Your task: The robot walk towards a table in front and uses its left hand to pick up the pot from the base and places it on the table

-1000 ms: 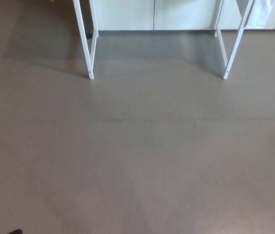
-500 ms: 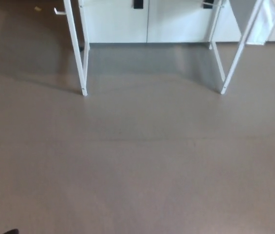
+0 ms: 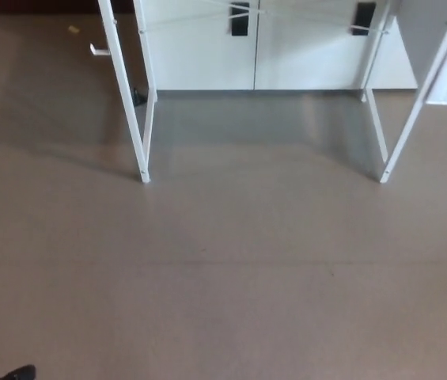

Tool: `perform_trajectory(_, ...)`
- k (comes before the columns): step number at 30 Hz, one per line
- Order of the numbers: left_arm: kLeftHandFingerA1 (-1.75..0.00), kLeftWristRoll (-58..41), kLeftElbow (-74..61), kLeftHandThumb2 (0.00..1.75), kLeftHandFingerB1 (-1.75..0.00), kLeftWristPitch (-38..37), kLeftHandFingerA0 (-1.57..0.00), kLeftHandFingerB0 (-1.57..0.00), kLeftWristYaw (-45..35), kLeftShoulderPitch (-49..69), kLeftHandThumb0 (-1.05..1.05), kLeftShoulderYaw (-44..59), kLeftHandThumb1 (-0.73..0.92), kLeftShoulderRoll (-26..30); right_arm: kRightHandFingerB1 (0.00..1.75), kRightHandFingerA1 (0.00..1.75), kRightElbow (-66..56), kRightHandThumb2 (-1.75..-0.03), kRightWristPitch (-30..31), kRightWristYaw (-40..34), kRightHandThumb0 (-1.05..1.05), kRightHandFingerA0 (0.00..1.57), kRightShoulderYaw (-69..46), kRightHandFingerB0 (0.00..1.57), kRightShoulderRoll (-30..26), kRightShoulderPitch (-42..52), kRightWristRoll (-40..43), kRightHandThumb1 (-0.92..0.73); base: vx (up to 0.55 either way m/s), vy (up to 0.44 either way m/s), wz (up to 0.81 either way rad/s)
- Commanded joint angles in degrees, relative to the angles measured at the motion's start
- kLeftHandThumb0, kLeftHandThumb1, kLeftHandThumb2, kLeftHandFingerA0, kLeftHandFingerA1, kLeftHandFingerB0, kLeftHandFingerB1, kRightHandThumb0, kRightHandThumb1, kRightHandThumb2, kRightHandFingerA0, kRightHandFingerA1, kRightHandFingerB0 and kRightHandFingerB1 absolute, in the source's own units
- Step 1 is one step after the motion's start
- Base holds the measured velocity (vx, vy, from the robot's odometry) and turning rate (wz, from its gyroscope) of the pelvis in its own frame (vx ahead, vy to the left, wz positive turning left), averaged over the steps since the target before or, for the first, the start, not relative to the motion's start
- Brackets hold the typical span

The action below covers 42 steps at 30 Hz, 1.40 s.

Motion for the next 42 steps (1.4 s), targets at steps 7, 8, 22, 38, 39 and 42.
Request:
perform_trajectory(7, -0.43, 0.34, 0.68, 0.6, -0.37, -0.65, -0.28, -0.27, 0.94, 0.28, -0.27, 0.2, 0.53, 0.53, 0.54, 0.55, -0.15, -1.28, 0.05, -0.52, 0.01, 0.1, 0.22, 0.08, -0.27, 0.87, -0.31, -0.91, 0.23, 0.072, -0.19)
perform_trajectory(8, -0.44, 0.48, 0.82, 0.61, -0.37, -0.98, -0.27, -0.26, 0.69, 0.26, -0.28, 0.04, 0.54, 0.65, 0.54, 0.54, -0.19, -1.29, 0.14, -0.59, 0.01, 0.09, 0.23, 0.07, -0.24, 0.88, -0.32, -0.92, 0.31, 0.357, -0.08)
perform_trajectory(22, -0.55, 1.68, 0.7, 0.84, -0.51, -1.82, -0.23, -0.2, 1.29, 1.04, -0.19, -1.09, 0.38, 1.11, 0.54, 0.54, -0.55, -1.28, 0.56, -1.16, 0.03, 0.1, 0.7, 0.08, 0.03, 1.52, -0.72, -0.91, 0.24, 0.07, 0.0)
perform_trajectory(38, -0.42, 2.13, 0.16, 0.56, -0.36, -2.67, -0.35, -0.35, 2.19, 1.38, -0.23, -1.92, 0.57, 1.47, 0.53, 0.54, -1.0, -1.28, 1.34, -1.52, 0.04, 0.09, 1.19, 0.07, -0.25, 1.28, -1.07, -0.92, 0.27, -0.076, -0.04)
perform_trajectory(39, -0.42, 2.26, 0.16, 0.56, -0.36, -2.69, -0.35, -0.35, 2.32, 1.4, -0.23, -2.02, 0.57, 1.51, 0.53, 0.54, -0.94, -1.28, 1.35, -1.47, 0.04, 0.09, 1.17, 0.07, -0.23, 1.28, -1.0, -0.92, 0.3, 0.204, 0.84)
perform_trajectory(42, -0.44, 2.19, 0.4, 0.56, -0.37, -2.91, -0.38, -0.35, 2.37, 1.22, -0.26, -2.04, 0.57, 1.58, 0.53, 0.54, -0.43, -1.28, 0.98, -1.73, 0.05, 0.1, 1.27, 0.07, -0.28, 1.0, -1.31, -0.92, 0.2, 0.268, -0.21)
